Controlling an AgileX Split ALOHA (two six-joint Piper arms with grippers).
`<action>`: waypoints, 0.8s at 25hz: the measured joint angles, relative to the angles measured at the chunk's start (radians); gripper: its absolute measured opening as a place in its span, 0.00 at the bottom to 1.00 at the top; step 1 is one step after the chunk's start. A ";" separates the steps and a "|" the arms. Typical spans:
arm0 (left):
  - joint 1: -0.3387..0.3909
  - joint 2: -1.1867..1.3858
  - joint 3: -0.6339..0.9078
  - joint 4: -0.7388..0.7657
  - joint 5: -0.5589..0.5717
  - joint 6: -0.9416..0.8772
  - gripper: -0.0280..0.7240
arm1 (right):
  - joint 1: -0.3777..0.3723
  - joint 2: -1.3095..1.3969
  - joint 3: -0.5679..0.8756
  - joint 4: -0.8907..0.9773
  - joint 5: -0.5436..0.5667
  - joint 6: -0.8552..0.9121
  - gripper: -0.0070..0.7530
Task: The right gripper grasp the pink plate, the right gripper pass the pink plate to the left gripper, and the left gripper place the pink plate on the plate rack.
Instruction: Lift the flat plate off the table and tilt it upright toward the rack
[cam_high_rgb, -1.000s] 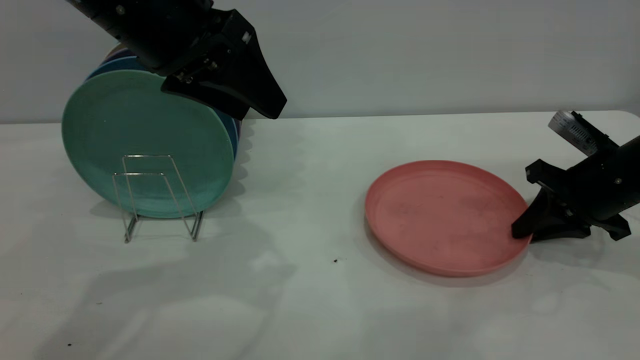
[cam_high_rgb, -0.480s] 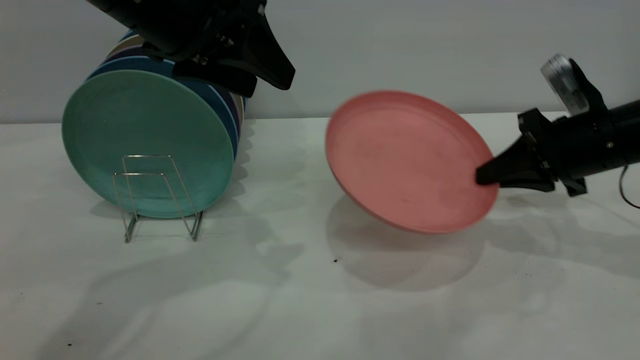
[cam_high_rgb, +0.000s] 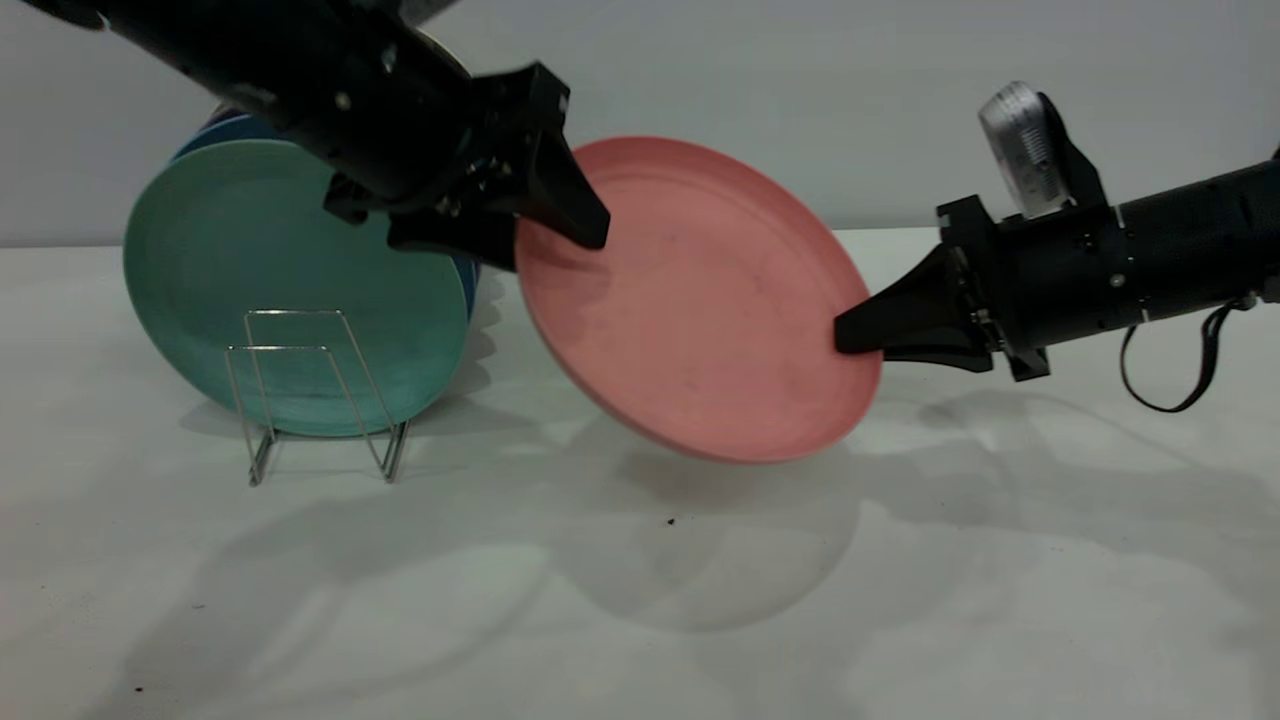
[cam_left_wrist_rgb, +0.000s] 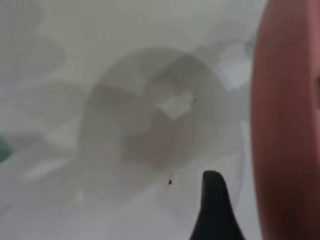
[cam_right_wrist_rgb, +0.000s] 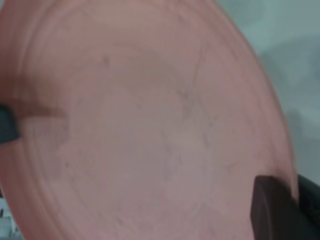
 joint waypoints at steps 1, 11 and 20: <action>0.000 0.005 0.000 -0.003 0.000 0.000 0.71 | 0.006 0.000 0.000 0.000 0.000 -0.004 0.03; 0.000 0.008 0.000 -0.037 -0.024 0.001 0.16 | 0.022 -0.001 0.000 -0.003 0.010 -0.011 0.06; 0.000 -0.015 -0.002 -0.066 -0.004 0.134 0.16 | 0.008 -0.183 0.001 -0.031 0.007 0.012 0.58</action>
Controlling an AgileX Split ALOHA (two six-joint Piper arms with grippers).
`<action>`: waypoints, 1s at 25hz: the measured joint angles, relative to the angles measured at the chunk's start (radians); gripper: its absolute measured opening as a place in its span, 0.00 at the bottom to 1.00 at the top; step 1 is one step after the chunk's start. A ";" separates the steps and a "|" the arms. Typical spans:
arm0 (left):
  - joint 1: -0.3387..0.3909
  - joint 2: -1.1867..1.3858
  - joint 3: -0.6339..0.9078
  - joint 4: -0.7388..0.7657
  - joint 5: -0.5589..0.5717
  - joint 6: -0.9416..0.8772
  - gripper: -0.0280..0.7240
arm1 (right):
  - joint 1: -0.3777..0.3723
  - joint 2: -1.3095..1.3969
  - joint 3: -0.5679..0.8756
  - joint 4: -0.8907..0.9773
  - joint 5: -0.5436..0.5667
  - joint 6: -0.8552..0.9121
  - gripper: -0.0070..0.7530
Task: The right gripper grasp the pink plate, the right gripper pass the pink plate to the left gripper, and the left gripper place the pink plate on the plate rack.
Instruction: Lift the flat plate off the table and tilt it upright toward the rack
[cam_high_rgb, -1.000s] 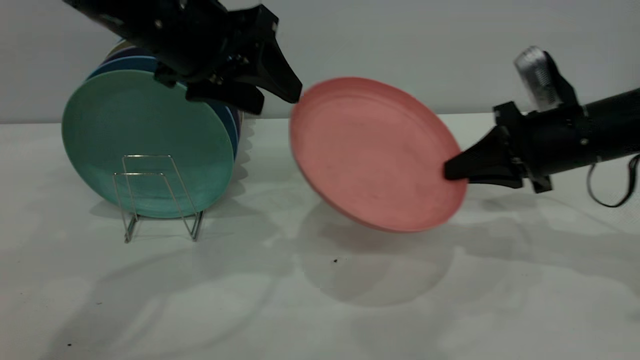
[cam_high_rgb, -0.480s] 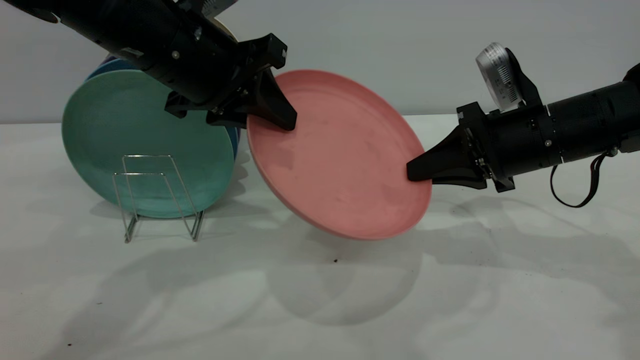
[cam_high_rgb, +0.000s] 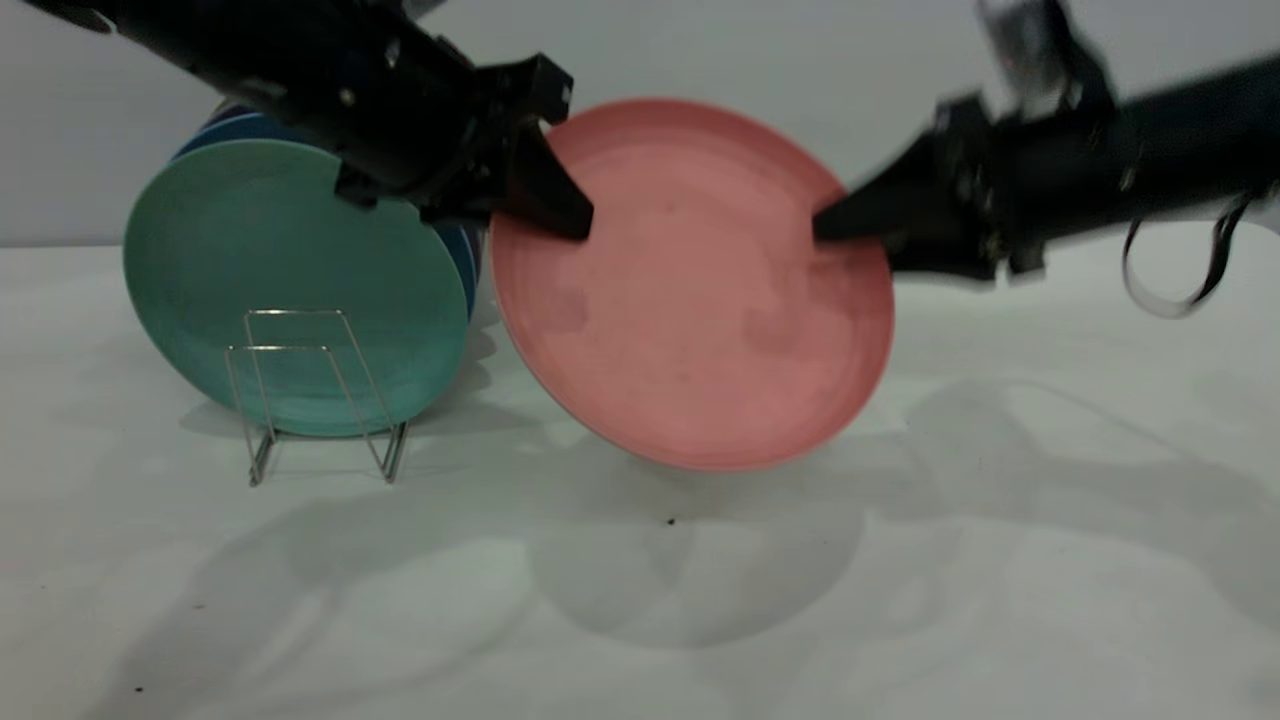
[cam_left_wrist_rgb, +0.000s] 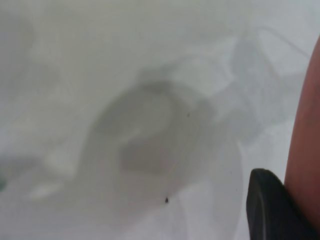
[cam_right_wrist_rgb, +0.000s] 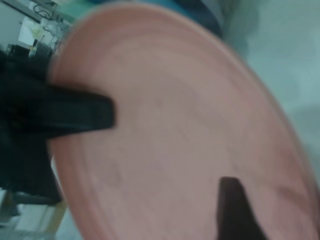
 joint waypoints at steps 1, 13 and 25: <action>0.000 -0.012 0.000 0.002 0.001 0.043 0.16 | -0.010 -0.036 0.001 0.001 0.005 0.004 0.64; 0.137 -0.229 0.000 0.136 0.008 0.586 0.16 | -0.128 -0.624 0.001 -0.365 0.185 0.349 0.74; 0.338 -0.391 0.000 0.265 0.167 1.052 0.16 | -0.128 -1.142 0.186 -0.863 0.229 0.773 0.61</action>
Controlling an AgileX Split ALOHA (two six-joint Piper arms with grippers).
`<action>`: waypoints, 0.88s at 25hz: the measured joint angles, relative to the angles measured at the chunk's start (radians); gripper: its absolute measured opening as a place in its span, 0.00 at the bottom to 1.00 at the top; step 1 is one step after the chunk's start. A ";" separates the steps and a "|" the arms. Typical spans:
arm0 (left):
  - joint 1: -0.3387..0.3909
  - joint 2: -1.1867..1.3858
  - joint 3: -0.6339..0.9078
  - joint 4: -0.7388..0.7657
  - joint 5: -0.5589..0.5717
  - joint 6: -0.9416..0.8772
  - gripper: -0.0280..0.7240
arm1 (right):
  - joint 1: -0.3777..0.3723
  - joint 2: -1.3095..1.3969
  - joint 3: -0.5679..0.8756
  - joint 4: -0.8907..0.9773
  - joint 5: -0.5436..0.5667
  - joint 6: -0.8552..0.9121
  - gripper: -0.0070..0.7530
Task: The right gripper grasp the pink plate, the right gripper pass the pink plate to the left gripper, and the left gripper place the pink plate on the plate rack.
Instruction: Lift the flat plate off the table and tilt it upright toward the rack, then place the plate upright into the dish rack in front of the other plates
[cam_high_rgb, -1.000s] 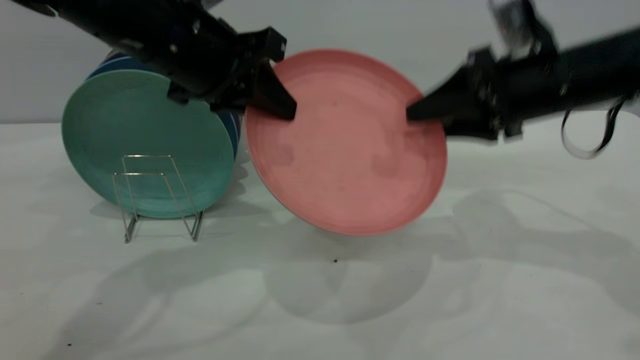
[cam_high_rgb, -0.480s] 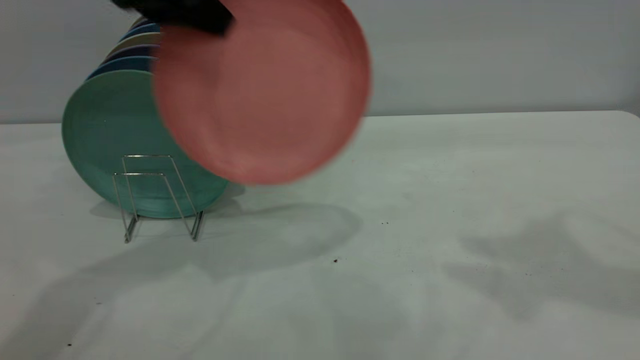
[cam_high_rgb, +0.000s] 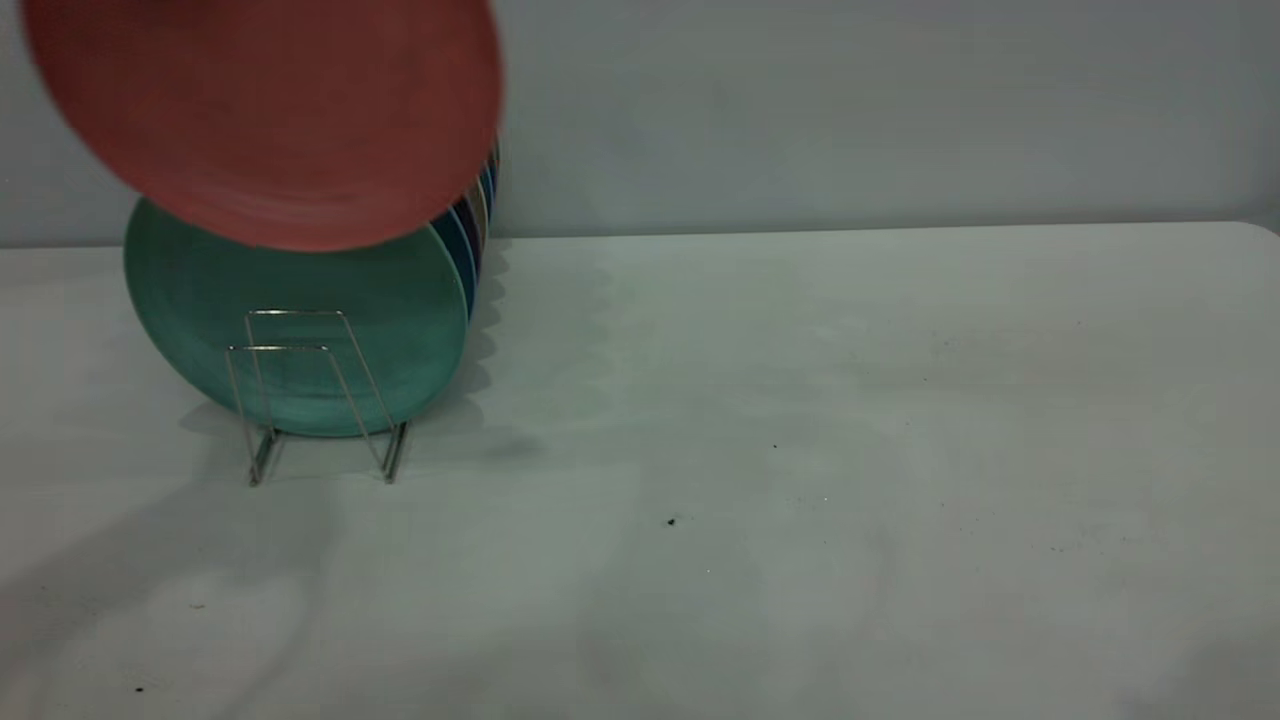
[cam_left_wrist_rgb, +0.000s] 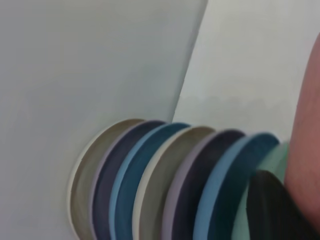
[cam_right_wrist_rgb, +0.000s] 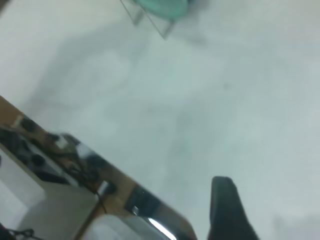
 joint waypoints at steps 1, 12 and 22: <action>0.011 0.000 0.000 0.003 0.021 0.045 0.16 | 0.000 -0.041 0.037 -0.021 0.001 0.013 0.61; 0.024 0.000 0.001 0.142 0.015 0.126 0.16 | 0.000 -0.510 0.366 -0.290 0.017 0.188 0.61; 0.024 0.060 0.001 0.155 -0.012 0.126 0.16 | 0.000 -0.776 0.422 -0.493 0.017 0.330 0.61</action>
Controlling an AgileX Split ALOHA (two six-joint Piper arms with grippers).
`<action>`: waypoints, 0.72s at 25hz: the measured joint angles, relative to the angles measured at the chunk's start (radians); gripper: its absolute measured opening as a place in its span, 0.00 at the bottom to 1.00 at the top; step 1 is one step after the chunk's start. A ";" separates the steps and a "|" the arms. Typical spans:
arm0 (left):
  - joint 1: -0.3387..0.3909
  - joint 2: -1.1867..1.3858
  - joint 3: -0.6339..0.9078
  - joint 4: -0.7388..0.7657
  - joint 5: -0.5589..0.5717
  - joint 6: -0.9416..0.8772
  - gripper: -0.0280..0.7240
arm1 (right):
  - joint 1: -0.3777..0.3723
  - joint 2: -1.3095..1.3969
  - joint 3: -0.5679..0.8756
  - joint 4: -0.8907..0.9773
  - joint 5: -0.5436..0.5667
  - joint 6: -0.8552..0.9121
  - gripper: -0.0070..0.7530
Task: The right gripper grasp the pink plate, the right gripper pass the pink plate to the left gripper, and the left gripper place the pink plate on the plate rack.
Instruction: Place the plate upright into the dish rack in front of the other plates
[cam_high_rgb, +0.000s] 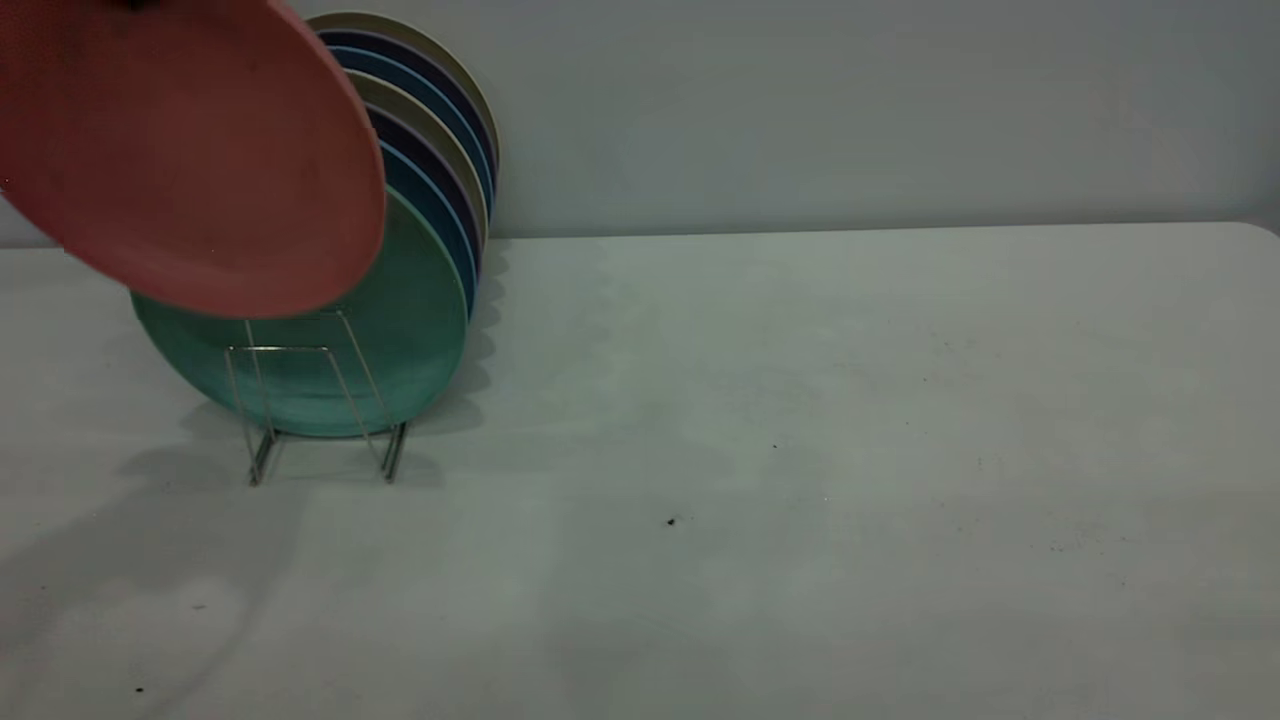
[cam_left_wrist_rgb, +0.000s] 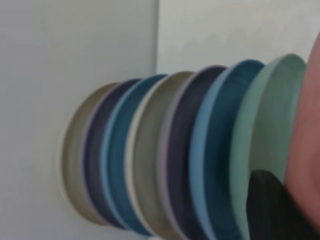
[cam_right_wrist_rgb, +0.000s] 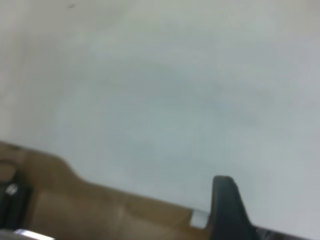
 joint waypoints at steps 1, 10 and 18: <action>0.000 0.008 0.000 0.001 -0.003 0.000 0.16 | 0.000 -0.015 0.003 -0.009 0.000 0.001 0.61; 0.000 0.038 0.000 0.018 -0.035 0.000 0.16 | 0.000 -0.065 0.063 -0.023 0.000 0.046 0.60; 0.000 0.086 0.000 0.018 -0.025 0.000 0.16 | 0.000 -0.072 0.063 -0.025 0.000 0.049 0.57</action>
